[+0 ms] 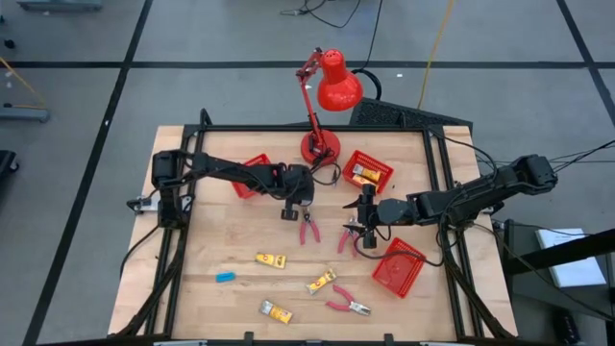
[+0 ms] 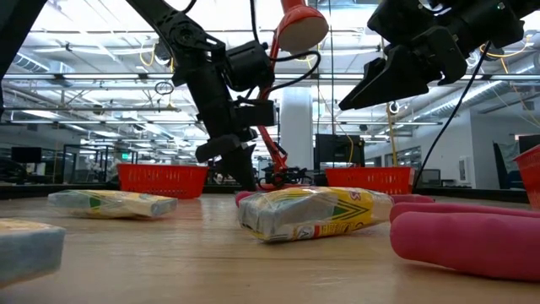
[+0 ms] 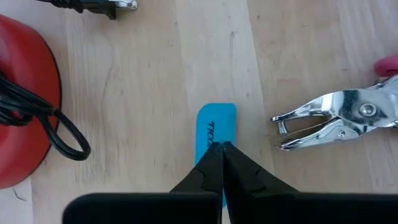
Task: Pick & Place School Supplies
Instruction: Put the blue eraser into the left red bin
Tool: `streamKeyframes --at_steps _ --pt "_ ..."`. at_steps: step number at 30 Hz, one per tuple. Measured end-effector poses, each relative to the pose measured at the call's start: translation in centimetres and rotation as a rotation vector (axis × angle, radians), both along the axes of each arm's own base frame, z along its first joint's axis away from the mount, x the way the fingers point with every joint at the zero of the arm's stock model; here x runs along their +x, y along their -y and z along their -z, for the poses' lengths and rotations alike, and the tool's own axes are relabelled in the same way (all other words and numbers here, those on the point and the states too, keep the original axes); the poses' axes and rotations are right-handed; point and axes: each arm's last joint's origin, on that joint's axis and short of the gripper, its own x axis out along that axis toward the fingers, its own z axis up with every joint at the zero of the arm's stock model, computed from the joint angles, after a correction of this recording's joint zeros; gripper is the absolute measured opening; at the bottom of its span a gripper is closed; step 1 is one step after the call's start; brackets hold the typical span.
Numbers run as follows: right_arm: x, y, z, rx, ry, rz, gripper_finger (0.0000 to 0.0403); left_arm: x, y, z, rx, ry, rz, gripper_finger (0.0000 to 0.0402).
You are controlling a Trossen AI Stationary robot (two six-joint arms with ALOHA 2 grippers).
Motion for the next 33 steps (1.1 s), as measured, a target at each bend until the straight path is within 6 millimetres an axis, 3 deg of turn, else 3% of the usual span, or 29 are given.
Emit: streamKeyframes --at_steps 13,27,33 --pt "0.0 0.0 0.0 0.000 0.000 0.000 0.0242 -0.3 -0.3 0.1 -0.080 -0.008 0.020 0.0013" --pt "0.0 0.0 0.0 0.013 0.000 0.006 0.0242 -0.1 -0.4 -0.1 -0.050 0.010 0.038 0.0184" --pt "0.0 0.0 0.1 0.012 -0.006 0.006 0.0242 0.0 -0.9 1.0 -0.077 -0.012 0.018 0.0207"
